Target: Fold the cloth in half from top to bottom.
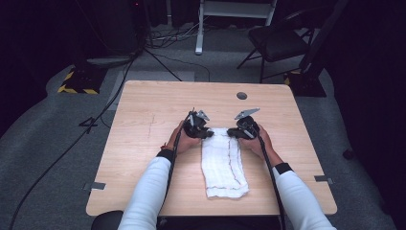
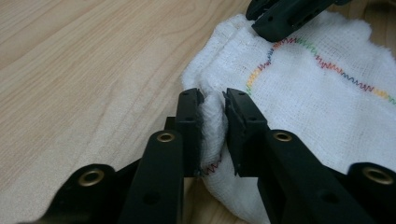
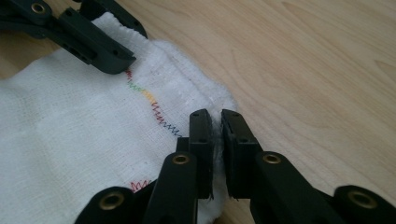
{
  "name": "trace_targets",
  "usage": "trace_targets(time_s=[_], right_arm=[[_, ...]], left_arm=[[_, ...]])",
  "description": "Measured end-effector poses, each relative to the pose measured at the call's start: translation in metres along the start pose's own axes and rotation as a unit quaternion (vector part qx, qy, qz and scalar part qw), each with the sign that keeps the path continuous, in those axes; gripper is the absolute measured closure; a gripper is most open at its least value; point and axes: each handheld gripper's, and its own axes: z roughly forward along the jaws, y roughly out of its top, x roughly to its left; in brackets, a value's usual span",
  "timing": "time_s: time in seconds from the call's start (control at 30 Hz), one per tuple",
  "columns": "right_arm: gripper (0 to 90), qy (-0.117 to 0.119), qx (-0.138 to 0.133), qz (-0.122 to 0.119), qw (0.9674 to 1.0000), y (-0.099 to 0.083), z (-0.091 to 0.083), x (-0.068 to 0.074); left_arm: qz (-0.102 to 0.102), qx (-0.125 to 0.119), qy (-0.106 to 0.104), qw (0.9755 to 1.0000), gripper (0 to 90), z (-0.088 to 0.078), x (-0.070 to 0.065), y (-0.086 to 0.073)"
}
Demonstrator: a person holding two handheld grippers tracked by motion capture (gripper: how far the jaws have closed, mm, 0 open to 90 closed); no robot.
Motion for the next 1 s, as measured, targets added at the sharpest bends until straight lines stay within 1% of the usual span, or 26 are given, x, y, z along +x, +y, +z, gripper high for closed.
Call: trace_targets(time_s=[0.07, 0.13, 0.23, 0.3, 0.37, 0.4, 0.43, 0.53, 0.6, 0.63, 0.73, 0.87, 0.97, 1.0], right_arm=[[84.6, -0.009, -0.005, 0.007, 0.9999, 0.0, 0.0, -0.002], [85.0, -0.022, -0.009, -0.001, 0.9997, 0.001, 0.001, -0.002], [85.4, -0.047, -0.014, -0.014, 0.9987, 0.006, 0.0, -0.001], [85.5, -0.055, -0.024, -0.018, 0.998, 0.009, -0.003, -0.003], [85.6, -0.063, -0.035, -0.013, 0.9973, 0.014, -0.008, -0.006], [85.6, -0.068, -0.038, -0.013, 0.9969, 0.017, -0.011, -0.007], [85.6, -0.073, -0.043, -0.013, 0.9963, 0.021, -0.014, -0.008], [85.6, -0.088, -0.056, -0.016, 0.9944, 0.031, -0.022, -0.009], [85.6, -0.095, -0.064, -0.016, 0.9933, 0.037, -0.027, -0.01], [85.6, -0.099, -0.066, -0.018, 0.9927, 0.039, -0.029, -0.01], [85.7, -0.106, -0.074, -0.017, 0.9914, 0.046, -0.034, -0.011], [85.7, -0.116, -0.082, -0.021, 0.9897, 0.054, -0.04, -0.012], [85.7, -0.116, -0.092, -0.021, 0.9887, 0.059, -0.045, -0.014], [85.7, -0.117, -0.095, -0.018, 0.9884, 0.061, -0.046, -0.014]], left_arm=[[-0.001, -0.003, 0.011, 0.9999, 78.3, 0.0, 0.003, 0.002], [0.002, 0.0, 0.023, 0.9997, 79.7, 0.002, 0.004, 0.006], [0.017, 0.008, 0.04, 0.999, 81.8, 0.003, 0.003, 0.015], [0.017, 0.0, 0.05, 0.9986, 82.2, 0.0, 0.004, 0.021], [0.012, -0.011, 0.059, 0.9981, 82.3, -0.004, 0.005, 0.028], [0.018, -0.011, 0.067, 0.9975, 82.3, -0.006, 0.004, 0.033], [0.02, -0.015, 0.073, 0.997, 82.3, -0.008, 0.004, 0.037], [0.028, -0.015, 0.084, 0.996, 82.5, -0.014, 0.003, 0.047], [0.032, -0.019, 0.093, 0.9949, 82.6, -0.018, 0.003, 0.053], [0.029, -0.025, 0.093, 0.995, 82.6, -0.02, 0.003, 0.055], [0.031, -0.031, 0.096, 0.9944, 82.5, -0.025, 0.004, 0.062], [0.051, -0.029, 0.104, 0.9928, 82.5, -0.032, 0.004, 0.072], [0.051, -0.035, 0.107, 0.9923, 82.4, -0.038, 0.005, 0.078], [0.054, -0.035, 0.111, 0.9917, 82.4, -0.039, 0.005, 0.08]])
